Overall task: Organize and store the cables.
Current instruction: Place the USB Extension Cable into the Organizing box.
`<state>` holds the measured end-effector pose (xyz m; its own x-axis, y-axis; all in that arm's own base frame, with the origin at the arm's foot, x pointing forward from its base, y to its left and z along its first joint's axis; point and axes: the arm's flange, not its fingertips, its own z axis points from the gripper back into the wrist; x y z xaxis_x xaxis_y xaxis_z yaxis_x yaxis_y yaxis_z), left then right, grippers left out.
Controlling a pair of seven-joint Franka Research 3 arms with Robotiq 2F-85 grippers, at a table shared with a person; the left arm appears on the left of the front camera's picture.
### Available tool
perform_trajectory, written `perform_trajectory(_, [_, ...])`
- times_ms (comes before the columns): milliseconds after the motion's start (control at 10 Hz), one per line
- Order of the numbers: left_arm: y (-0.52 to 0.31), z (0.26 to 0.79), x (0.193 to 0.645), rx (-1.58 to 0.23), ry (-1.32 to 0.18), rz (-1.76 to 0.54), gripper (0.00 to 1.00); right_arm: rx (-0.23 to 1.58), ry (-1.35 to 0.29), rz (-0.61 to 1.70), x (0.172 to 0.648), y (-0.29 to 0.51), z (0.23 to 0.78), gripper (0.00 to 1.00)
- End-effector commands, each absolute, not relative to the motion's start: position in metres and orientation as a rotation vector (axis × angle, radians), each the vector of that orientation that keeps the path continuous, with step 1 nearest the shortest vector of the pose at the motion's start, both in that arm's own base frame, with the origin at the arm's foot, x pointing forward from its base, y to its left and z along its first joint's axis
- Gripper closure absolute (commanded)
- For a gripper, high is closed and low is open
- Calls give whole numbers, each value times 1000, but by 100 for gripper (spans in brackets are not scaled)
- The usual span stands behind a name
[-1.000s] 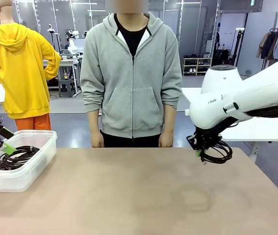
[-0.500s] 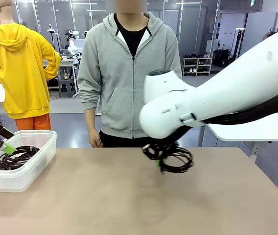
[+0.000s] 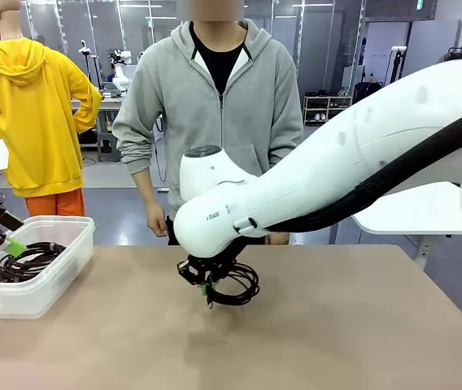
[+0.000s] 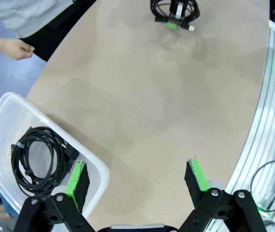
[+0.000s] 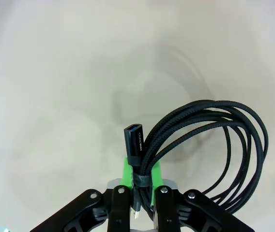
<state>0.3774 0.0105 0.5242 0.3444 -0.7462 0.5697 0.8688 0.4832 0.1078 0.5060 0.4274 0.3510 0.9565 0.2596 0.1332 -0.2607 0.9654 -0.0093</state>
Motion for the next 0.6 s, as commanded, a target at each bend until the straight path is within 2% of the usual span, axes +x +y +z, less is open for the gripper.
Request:
perform_trajectory(0, [8,526,376,-219,-600,-1047,0,42,-121,230,512,435,340,83])
perform_trajectory(300, [8,526,376,-219,-600,-1047,0,43,-85,222,511,439,323,83])
perform_trajectory(400, [8,526,376,-219,-600,-1047,0,60,-88,223,510,438,322,71])
perform_trajectory(500, [8,526,376,-219,-600,-1047,0,63,-95,223,508,437,324,47])
